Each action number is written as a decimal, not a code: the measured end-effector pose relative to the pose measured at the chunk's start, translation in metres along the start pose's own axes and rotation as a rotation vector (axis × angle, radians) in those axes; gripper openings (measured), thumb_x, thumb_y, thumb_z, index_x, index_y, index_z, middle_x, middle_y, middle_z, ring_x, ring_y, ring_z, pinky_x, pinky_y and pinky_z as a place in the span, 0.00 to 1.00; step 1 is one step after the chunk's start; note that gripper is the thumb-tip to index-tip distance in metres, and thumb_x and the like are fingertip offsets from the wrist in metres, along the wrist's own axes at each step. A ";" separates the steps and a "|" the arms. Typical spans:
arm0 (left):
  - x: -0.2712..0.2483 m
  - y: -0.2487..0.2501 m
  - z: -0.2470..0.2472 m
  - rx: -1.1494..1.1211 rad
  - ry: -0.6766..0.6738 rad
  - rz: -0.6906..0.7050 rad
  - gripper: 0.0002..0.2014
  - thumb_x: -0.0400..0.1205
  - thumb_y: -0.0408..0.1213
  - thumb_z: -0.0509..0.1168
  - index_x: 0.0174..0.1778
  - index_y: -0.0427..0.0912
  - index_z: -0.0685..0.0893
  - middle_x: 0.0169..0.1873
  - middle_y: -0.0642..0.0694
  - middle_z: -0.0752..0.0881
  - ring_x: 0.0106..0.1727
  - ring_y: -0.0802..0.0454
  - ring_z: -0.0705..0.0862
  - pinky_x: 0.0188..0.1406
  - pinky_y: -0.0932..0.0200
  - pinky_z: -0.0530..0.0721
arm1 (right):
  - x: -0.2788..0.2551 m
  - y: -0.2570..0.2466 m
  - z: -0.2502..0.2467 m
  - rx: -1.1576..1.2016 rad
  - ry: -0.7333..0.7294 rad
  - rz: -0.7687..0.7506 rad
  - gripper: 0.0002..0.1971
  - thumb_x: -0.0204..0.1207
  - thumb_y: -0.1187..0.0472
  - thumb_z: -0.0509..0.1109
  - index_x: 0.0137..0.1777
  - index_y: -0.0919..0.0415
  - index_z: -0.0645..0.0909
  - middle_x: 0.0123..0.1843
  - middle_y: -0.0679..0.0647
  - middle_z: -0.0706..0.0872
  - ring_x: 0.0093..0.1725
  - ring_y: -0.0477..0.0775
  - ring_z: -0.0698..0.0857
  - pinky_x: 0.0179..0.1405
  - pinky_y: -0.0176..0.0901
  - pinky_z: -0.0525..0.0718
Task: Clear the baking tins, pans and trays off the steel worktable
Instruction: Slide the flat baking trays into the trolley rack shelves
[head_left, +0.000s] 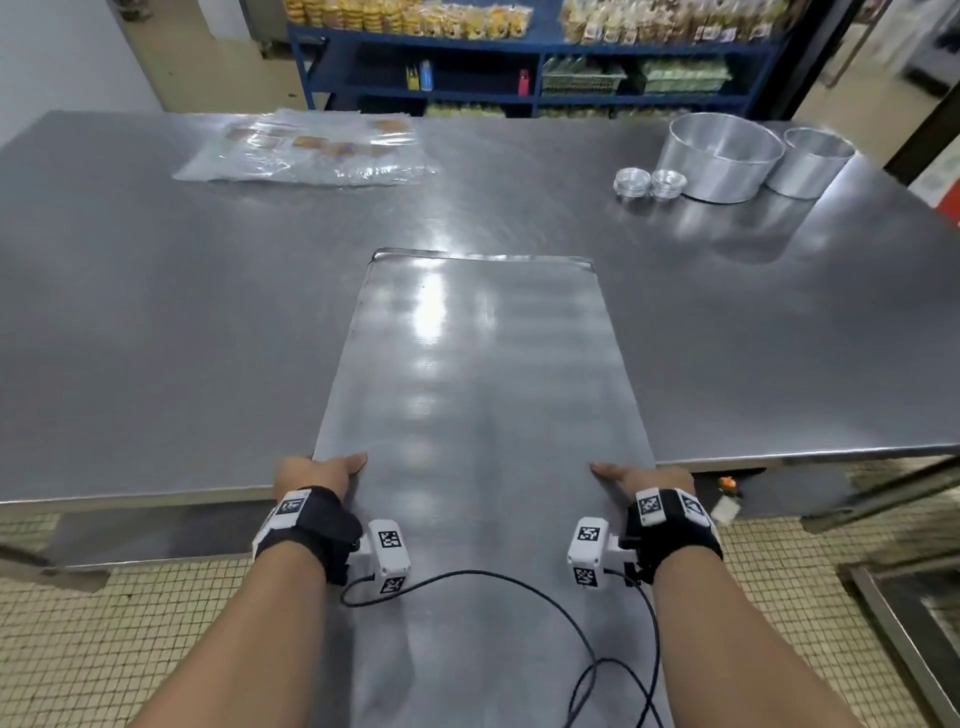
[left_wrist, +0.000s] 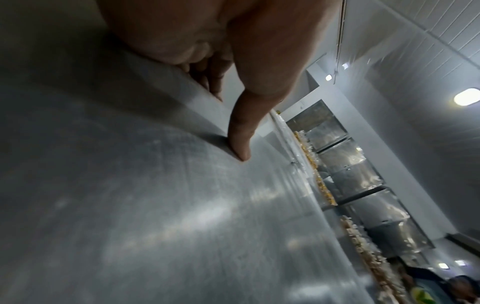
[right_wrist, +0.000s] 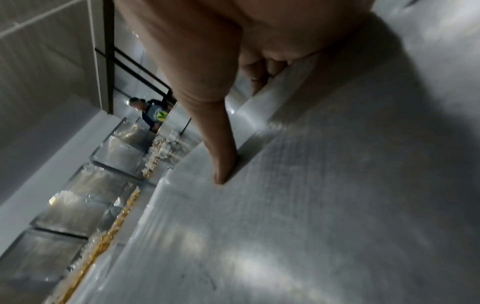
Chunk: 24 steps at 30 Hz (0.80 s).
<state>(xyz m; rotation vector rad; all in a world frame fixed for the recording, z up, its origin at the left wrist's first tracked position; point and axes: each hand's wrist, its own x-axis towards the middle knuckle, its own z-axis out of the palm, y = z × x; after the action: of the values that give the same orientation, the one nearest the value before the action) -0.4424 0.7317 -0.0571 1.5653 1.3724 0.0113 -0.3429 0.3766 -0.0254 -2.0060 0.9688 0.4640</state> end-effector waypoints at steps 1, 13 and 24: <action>-0.004 0.011 0.002 0.012 -0.008 0.007 0.25 0.57 0.46 0.85 0.44 0.36 0.89 0.40 0.40 0.92 0.40 0.38 0.90 0.47 0.45 0.90 | -0.002 -0.003 -0.004 0.019 0.014 0.008 0.55 0.40 0.42 0.92 0.66 0.72 0.78 0.60 0.65 0.87 0.55 0.68 0.88 0.53 0.56 0.88; -0.035 0.100 0.103 0.178 -0.281 0.180 0.40 0.43 0.43 0.87 0.52 0.33 0.89 0.45 0.39 0.91 0.48 0.35 0.91 0.51 0.39 0.89 | -0.009 0.034 -0.105 0.416 0.213 0.051 0.20 0.56 0.65 0.89 0.42 0.71 0.84 0.34 0.60 0.87 0.28 0.54 0.85 0.23 0.38 0.79; -0.208 0.155 0.230 0.399 -0.597 0.605 0.27 0.68 0.39 0.83 0.58 0.27 0.86 0.57 0.32 0.88 0.59 0.37 0.87 0.57 0.47 0.84 | -0.040 0.124 -0.251 0.660 0.595 0.204 0.32 0.43 0.53 0.92 0.46 0.68 0.86 0.44 0.64 0.91 0.41 0.67 0.90 0.48 0.62 0.90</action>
<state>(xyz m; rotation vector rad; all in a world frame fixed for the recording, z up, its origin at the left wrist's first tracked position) -0.2683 0.4519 0.0518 2.0491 0.4221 -0.3504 -0.4711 0.1477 0.0790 -1.4489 1.4629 -0.3515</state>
